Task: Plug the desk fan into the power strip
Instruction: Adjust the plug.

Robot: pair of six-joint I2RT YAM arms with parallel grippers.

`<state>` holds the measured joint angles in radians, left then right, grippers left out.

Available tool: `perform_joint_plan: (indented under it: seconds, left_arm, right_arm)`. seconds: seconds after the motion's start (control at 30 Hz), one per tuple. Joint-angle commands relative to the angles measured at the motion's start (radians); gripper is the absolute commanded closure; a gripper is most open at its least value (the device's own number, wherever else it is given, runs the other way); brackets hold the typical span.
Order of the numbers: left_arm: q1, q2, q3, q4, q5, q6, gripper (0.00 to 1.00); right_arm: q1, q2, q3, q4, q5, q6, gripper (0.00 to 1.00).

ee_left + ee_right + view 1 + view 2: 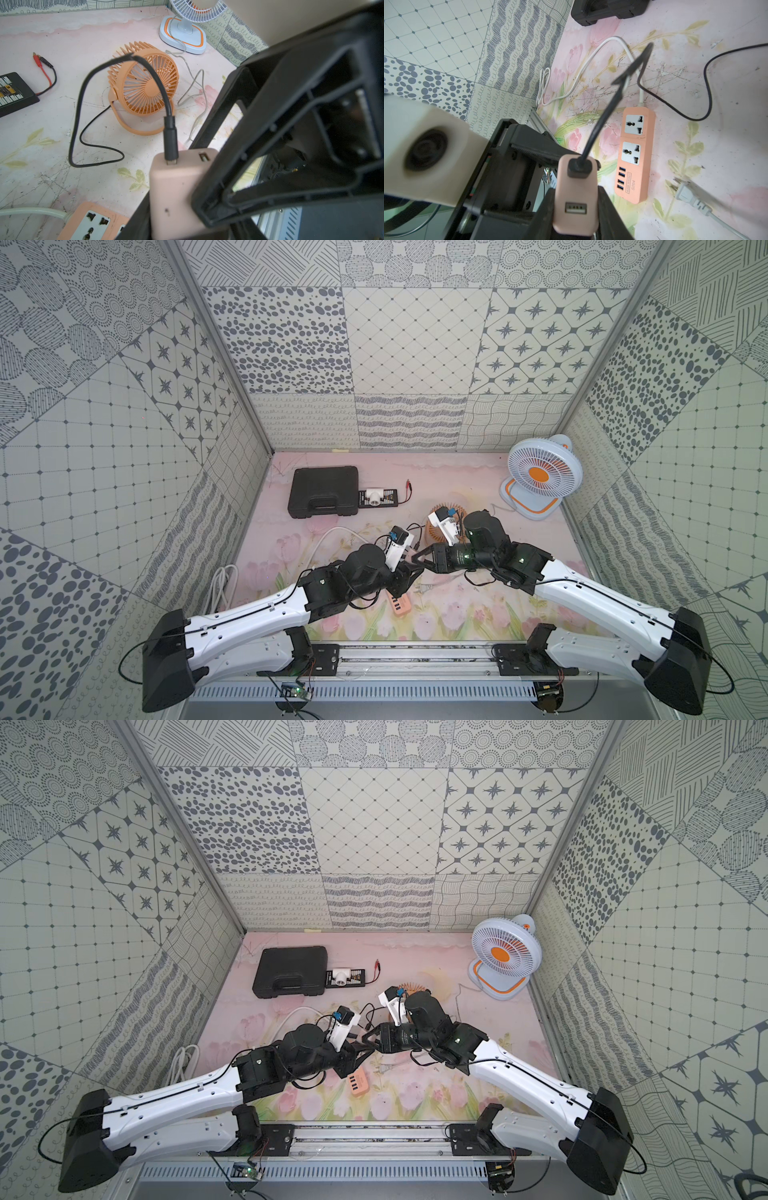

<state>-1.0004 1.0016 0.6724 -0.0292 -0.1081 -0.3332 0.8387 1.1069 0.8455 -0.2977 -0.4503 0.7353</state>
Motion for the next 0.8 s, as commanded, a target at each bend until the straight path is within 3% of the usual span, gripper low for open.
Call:
perform_joint_plan:
  seconds: [0.0,0.17,0.23,0.4,0.77]
  left_arm:
    - [-0.001,-0.003,-0.008,0.059,-0.023,0.053,1.00]
    - [-0.011,-0.014,-0.011,0.053,-0.029,0.114,1.00]
    - [-0.025,-0.009,0.000,0.036,-0.037,0.160,1.00]
    - [-0.059,0.013,0.046,-0.018,-0.060,0.237,1.00]
    - [-0.072,0.025,0.059,-0.011,0.005,0.294,1.00]
  right_arm:
    - [-0.010,-0.041,0.028,0.034,-0.052,0.019,0.98]
    - [-0.108,-0.064,0.028,0.005,-0.159,0.075,0.53]
    - [-0.146,-0.064,0.036,-0.039,-0.209,0.072,0.45]
    - [-0.155,-0.048,0.073,-0.173,-0.235,-0.015,0.44]
    - [-0.141,-0.013,0.094,-0.218,-0.226,-0.069,0.48]
